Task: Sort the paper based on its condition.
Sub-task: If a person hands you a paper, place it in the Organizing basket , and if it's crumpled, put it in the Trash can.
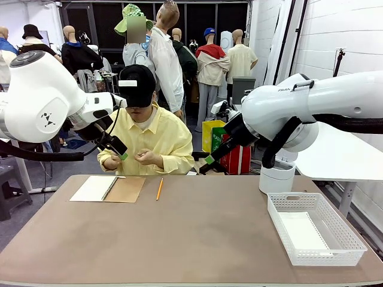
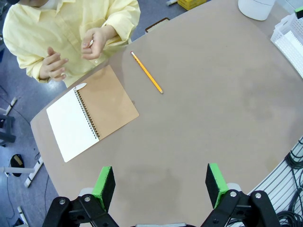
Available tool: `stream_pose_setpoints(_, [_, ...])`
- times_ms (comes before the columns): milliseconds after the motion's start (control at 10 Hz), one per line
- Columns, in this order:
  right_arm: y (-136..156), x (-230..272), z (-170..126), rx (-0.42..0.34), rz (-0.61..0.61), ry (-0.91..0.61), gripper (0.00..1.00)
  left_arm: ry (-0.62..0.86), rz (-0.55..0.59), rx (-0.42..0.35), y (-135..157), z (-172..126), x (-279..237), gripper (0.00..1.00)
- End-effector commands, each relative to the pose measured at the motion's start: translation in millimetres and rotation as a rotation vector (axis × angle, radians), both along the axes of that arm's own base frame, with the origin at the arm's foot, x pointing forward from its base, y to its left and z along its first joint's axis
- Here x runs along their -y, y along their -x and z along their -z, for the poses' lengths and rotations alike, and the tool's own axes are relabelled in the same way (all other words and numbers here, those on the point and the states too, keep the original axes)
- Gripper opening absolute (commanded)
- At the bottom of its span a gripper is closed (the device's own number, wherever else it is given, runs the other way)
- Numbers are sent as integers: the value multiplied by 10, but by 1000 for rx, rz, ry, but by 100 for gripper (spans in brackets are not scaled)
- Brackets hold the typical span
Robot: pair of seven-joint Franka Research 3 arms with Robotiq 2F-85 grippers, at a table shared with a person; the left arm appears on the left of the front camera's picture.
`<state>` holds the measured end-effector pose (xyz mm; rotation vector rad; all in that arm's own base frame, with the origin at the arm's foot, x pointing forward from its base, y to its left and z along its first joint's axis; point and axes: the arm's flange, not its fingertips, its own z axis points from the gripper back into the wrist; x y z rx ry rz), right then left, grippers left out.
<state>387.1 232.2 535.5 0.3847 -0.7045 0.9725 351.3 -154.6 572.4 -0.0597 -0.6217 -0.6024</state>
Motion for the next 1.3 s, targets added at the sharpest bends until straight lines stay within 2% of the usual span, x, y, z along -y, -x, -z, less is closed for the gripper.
stream_pose_setpoints(0, [8,8,1,0,2,8,100,1,0,1,-1,-4,-11,100])
stream_pose_setpoints(1200, [8,8,1,0,2,8,100,1,0,1,-1,-4,-11,100])
